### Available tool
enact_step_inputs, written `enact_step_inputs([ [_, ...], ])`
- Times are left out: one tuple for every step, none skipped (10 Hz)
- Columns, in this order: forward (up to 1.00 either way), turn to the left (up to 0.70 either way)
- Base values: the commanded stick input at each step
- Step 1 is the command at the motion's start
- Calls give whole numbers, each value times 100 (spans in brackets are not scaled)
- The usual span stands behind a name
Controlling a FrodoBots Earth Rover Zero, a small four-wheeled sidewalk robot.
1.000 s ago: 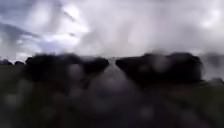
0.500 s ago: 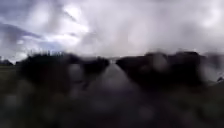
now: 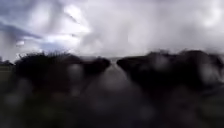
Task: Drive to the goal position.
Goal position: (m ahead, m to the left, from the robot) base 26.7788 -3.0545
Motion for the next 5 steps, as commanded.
enact_step_inputs([
  [70, 0],
  [70, 0],
  [70, 0],
  [70, 0],
  [70, 0],
])
